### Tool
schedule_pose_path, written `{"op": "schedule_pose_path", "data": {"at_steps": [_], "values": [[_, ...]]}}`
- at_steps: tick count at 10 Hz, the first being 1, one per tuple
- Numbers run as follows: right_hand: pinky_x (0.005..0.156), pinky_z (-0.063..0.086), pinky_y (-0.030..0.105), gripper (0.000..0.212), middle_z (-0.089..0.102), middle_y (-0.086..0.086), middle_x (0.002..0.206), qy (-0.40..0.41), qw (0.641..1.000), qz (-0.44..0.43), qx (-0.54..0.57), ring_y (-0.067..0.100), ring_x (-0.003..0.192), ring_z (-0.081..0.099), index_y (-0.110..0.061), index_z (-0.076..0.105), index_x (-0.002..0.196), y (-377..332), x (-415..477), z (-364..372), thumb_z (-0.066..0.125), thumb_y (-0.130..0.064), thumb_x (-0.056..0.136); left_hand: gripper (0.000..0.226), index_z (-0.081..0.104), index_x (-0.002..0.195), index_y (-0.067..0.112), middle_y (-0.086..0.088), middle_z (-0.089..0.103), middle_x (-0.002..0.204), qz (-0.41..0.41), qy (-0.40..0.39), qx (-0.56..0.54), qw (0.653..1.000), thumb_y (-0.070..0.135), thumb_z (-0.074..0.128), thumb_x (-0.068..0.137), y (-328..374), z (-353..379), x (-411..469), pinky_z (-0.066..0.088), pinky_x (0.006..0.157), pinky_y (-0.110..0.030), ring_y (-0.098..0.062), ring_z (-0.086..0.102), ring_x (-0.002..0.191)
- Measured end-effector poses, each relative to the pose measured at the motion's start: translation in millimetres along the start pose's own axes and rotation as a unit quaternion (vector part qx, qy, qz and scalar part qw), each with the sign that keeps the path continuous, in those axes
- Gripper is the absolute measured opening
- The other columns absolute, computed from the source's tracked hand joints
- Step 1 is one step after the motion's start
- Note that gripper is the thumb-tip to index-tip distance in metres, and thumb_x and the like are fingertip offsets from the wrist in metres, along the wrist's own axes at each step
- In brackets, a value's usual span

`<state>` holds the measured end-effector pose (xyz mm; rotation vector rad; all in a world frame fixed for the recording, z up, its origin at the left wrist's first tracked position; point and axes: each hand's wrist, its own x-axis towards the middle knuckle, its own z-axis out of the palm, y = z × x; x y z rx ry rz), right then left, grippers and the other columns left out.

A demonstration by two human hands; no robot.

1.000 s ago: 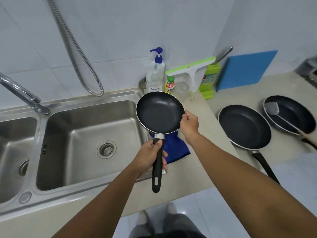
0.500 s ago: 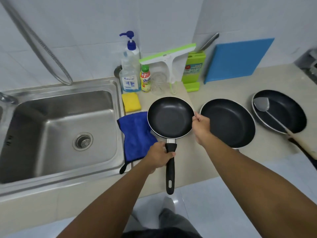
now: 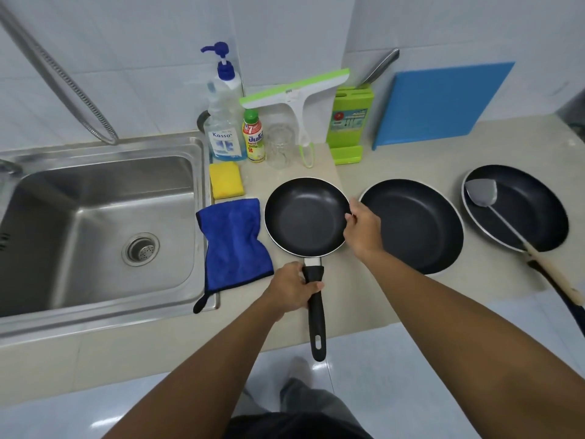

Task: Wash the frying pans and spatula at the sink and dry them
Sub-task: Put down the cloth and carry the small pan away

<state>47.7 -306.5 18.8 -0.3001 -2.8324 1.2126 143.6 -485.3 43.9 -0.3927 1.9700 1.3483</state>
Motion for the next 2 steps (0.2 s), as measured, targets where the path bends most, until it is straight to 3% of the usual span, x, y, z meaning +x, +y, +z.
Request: {"op": "schedule_pose_path", "data": {"at_steps": [1, 2], "values": [[0.075, 0.049, 0.042, 0.048, 0.052, 0.011, 0.11, -0.051, 0.992, -0.071, -0.091, 0.037, 0.086, 0.056, -0.007, 0.047, 0.115, 2.9, 0.1, 3.2, 0.034, 0.019, 0.076, 0.039, 0.059, 0.129, 0.007, -0.016, 0.074, 0.118, -0.002, -0.007, 0.001, 1.0, 0.02, 0.075, 0.095, 2.2, 0.6, -0.3, 0.064, 0.088, -0.046, -0.031, 0.076, 0.099], [0.094, 0.046, 0.039, 0.071, 0.035, 0.009, 0.152, -0.087, 0.987, -0.054, -0.12, 0.038, 0.123, 0.052, -0.008, 0.033, 0.146, 3.4, -0.1, 3.5, 0.034, 0.017, 0.08, 0.047, 0.054, 0.137, 0.004, -0.016, 0.076, 0.113, -0.031, -0.005, 0.061, 0.998, 0.032, 0.066, 0.101, 6.8, -2.8, -4.0, 0.063, 0.09, -0.042, -0.028, 0.078, 0.093]]}}
